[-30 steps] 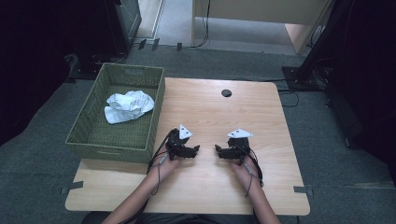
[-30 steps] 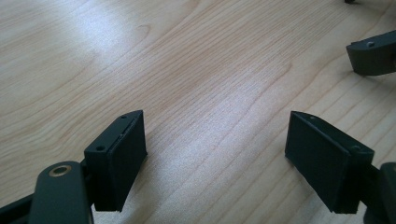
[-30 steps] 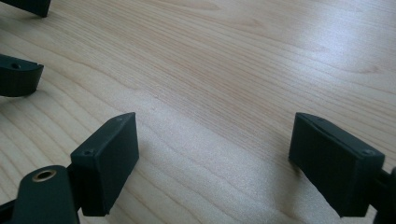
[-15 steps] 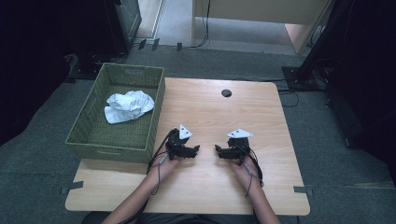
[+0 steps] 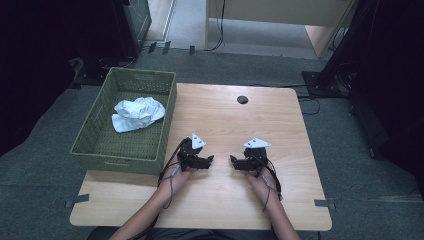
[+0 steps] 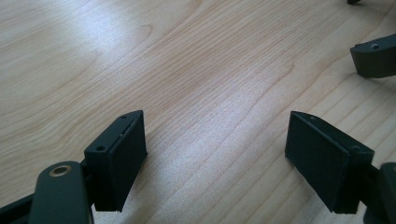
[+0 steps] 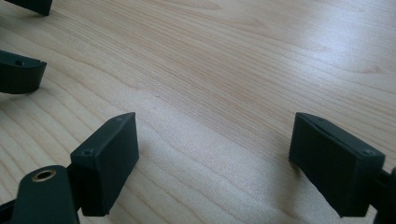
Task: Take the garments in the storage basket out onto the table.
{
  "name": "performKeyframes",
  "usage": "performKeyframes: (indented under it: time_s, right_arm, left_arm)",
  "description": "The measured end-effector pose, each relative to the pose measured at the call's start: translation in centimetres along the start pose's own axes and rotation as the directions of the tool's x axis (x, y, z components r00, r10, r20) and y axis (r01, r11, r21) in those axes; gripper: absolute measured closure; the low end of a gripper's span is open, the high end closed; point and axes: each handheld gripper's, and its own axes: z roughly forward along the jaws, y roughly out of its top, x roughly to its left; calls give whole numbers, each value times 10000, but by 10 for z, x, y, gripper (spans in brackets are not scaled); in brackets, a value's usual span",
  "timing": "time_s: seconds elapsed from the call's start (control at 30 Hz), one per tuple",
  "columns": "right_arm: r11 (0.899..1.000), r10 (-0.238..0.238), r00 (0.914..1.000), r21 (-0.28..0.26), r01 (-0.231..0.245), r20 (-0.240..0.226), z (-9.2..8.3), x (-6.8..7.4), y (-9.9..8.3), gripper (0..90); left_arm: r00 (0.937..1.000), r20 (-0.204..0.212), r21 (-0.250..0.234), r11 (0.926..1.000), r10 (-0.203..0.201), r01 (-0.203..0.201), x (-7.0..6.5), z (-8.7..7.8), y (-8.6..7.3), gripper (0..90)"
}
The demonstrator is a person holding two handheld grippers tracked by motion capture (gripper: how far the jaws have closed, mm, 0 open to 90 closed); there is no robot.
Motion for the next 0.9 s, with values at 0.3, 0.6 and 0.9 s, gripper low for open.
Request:
performKeyframes:
  time_s: [0.3, 0.6, 0.9]
  right_arm:
    - [10000, -17, 10000, 8, 17, -33, 0, 0, 0, 160]
    - [10000, -16, 10000, 9, 16, -33, 0, 0, 0, 160]
    - [10000, -9, 10000, 8, 10, -32, 0, 0, 0, 160]
  left_arm:
    - [10000, -10, -10, 10000, -8, 8, 0, 0, 0, 209]
    - [9994, 261, 23, 9997, 243, -244, 4, 1, 1, 209]
    - [10000, -11, 218, 9997, -75, 75, 5, -5, 7, 209]
